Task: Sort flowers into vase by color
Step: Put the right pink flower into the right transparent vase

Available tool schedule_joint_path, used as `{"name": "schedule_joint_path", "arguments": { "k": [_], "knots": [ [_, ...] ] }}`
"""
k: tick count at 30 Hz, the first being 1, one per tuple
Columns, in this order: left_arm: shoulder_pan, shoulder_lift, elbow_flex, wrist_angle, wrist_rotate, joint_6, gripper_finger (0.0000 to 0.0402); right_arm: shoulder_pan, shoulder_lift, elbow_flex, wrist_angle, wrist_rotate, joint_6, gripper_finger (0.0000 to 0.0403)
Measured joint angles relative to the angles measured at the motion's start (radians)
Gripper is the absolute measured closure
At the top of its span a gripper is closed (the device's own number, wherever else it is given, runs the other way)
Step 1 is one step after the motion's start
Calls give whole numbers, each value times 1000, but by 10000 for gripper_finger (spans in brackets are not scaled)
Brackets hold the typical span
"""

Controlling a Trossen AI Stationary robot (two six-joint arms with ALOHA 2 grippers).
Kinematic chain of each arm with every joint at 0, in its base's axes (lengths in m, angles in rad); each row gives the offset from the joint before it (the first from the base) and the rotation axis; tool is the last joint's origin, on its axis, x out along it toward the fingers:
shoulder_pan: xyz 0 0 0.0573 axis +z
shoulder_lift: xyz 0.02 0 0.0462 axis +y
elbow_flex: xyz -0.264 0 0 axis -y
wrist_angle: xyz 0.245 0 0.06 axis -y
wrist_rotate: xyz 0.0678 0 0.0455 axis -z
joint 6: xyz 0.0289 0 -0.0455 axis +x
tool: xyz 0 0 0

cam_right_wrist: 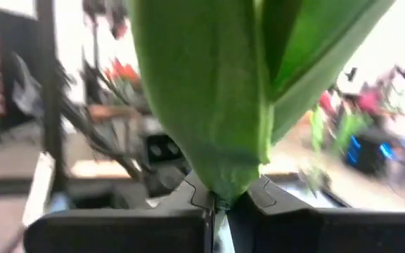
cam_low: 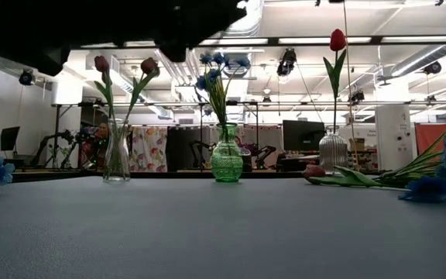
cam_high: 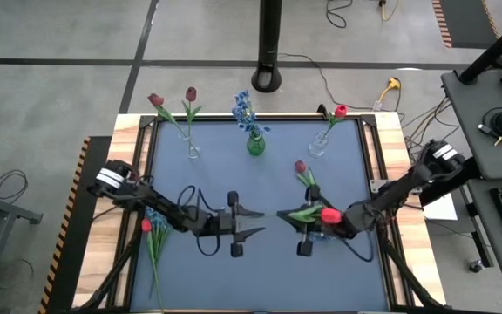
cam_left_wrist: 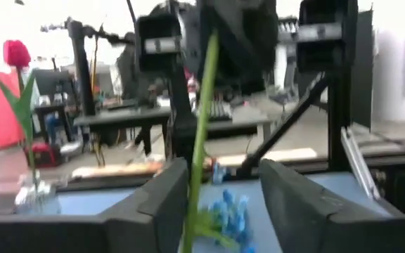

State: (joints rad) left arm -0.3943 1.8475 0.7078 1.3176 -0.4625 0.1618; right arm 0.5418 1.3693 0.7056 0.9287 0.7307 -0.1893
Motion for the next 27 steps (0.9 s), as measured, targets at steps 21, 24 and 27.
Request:
{"name": "schedule_joint_path", "arguments": {
  "k": [21,24,27],
  "knots": [
    [-18,-47,-75,-491,-151,-330,197,-338,-331,450,-1556,134,453,390],
    [-18,-45,-73,-487,-150,-329,197,-404,-337,475,-1560,134,404,390],
    [-18,-44,-76,-490,-150,-329,197,-464,-322,487,-1559,129,365,390]
  ]
}}
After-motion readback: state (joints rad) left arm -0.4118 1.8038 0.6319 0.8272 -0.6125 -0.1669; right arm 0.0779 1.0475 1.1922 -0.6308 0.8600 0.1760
